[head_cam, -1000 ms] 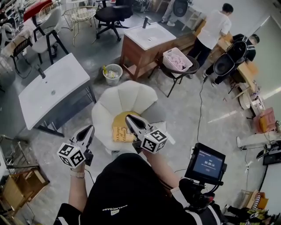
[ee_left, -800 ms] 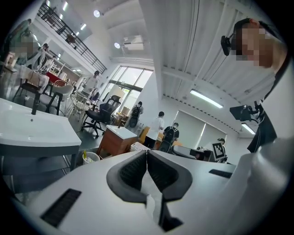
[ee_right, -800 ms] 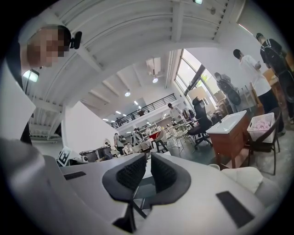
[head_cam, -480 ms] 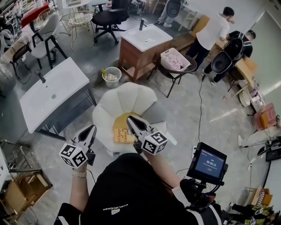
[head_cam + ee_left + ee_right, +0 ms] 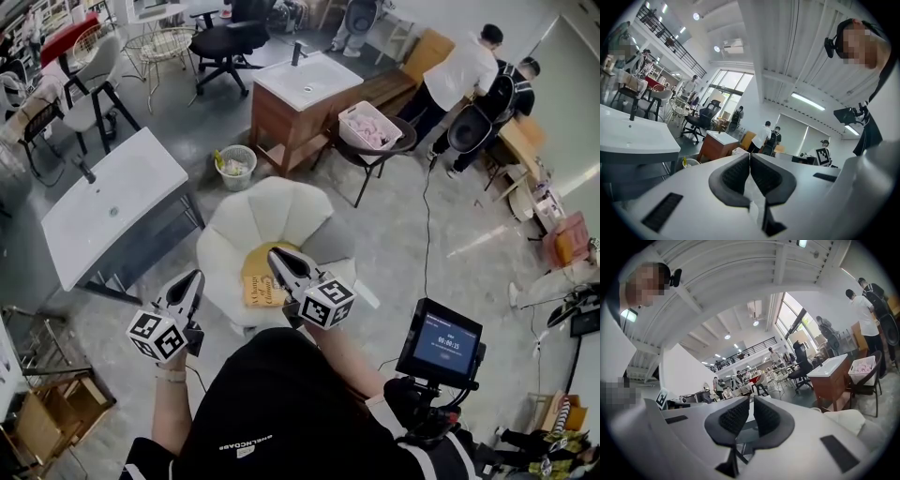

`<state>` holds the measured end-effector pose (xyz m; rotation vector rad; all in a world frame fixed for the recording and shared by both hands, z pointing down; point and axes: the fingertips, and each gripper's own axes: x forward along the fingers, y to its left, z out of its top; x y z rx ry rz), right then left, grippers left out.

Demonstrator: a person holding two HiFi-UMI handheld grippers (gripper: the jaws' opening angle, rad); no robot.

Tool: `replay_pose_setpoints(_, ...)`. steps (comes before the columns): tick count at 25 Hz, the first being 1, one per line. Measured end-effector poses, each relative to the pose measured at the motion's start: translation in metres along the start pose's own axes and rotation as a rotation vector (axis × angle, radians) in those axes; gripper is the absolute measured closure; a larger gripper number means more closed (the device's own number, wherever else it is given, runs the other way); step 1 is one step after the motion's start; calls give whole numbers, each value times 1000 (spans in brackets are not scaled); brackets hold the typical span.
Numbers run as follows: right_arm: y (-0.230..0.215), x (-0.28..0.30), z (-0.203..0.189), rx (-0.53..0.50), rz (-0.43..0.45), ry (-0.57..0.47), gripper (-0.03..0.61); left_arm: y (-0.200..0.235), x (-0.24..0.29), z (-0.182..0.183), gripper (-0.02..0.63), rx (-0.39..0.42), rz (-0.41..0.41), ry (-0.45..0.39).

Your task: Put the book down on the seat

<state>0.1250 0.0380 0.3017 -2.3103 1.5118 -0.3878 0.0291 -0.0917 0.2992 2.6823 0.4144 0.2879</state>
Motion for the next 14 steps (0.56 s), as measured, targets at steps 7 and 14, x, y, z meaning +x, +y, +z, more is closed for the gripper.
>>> replay_pose_setpoints(7,2,5,-2,3,-9,8,529,3,1,1,597,-2,-7,9)
replay_pose_setpoints(14,1,8,0,15,-20,4,529,6,0,5,598,-5,-7,12)
